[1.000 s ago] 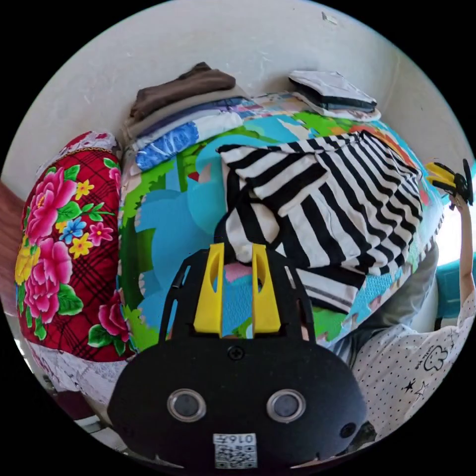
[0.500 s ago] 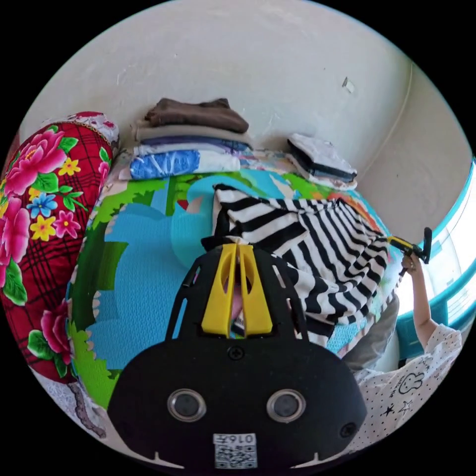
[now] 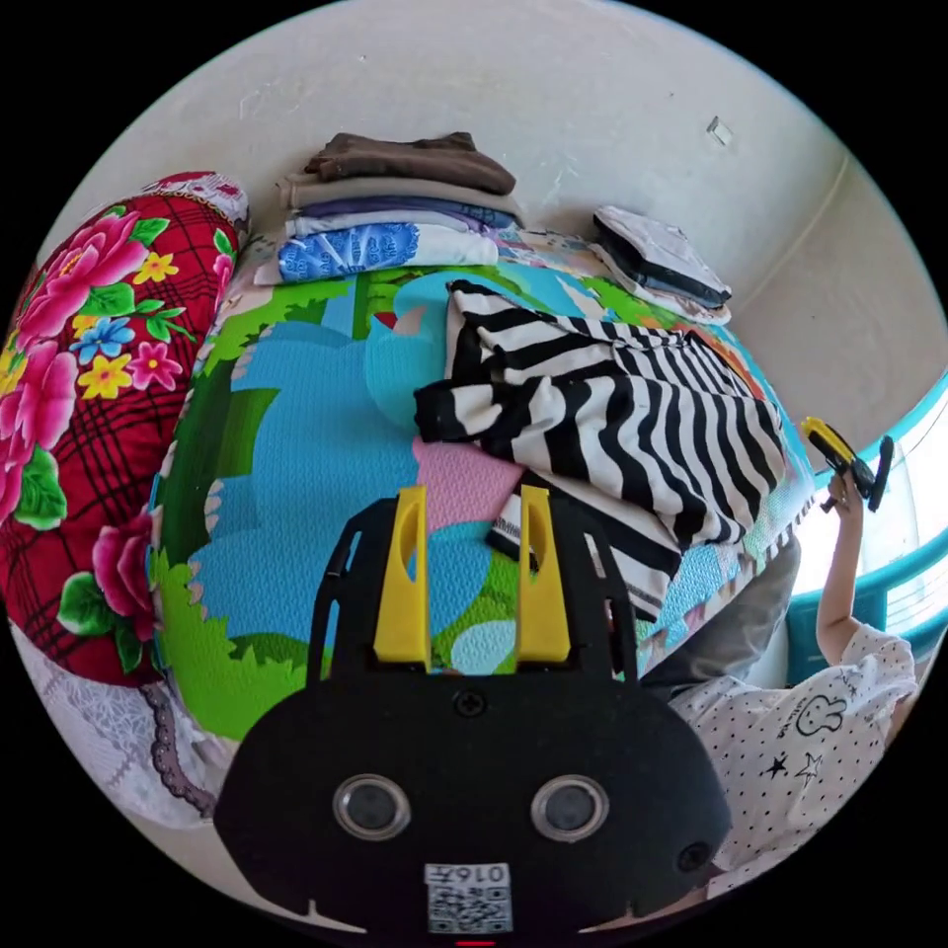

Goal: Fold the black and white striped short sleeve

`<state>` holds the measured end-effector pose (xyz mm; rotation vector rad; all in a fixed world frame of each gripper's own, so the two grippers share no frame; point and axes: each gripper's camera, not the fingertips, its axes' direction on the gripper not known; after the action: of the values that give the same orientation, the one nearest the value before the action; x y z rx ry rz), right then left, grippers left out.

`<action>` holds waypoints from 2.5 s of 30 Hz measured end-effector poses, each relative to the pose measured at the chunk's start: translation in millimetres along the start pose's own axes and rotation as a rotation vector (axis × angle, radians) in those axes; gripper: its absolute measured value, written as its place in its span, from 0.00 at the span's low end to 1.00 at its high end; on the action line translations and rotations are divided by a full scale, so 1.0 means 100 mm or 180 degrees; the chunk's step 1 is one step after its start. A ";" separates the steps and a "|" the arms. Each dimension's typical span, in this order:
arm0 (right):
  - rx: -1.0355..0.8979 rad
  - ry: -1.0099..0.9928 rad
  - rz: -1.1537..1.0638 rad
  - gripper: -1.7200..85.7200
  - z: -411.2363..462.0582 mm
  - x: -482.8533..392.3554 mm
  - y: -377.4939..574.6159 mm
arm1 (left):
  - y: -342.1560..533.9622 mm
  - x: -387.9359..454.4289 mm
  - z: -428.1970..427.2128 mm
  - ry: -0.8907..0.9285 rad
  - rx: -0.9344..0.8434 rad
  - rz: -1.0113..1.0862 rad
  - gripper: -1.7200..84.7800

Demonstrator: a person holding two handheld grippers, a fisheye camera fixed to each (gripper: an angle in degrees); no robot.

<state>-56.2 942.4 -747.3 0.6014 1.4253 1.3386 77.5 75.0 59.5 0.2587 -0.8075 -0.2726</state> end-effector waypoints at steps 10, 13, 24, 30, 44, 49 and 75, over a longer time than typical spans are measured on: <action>0.0547 -0.1798 -0.1244 0.17 -0.35 -1.85 -0.58 | 0.42 0.10 0.36 0.0074 0.0168 0.0056 0.13; 0.0258 -0.1941 -0.1231 0.17 -0.17 -2.35 -0.86 | 0.62 0.22 0.33 -0.0191 0.0237 0.0265 0.05; 0.0276 -0.1086 -0.1819 0.12 -0.21 -3.00 -2.40 | 2.00 0.42 -0.49 0.0188 0.0504 0.0192 0.02; 0.0484 -0.0918 -0.2340 0.12 0.34 -3.86 -3.75 | 2.50 0.39 -0.66 0.0237 0.0600 -0.0074 0.03; -0.0570 -0.0997 -0.2847 0.02 0.96 -4.84 -4.87 | 2.73 0.50 -0.71 0.0267 0.0607 0.0257 0.03; 0.0153 0.0310 -0.2342 0.02 0.84 -4.81 -5.33 | 2.81 0.54 -0.84 0.0266 0.0837 0.0262 0.04; 0.0731 -0.0909 -0.0496 0.16 0.41 -1.32 -1.63 | 2.65 0.72 -0.57 0.0289 0.0949 -0.0040 0.02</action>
<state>70.4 801.6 -846.8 0.7821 1.3676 0.9323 204.2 305.0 157.1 0.5523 -0.7556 -0.1501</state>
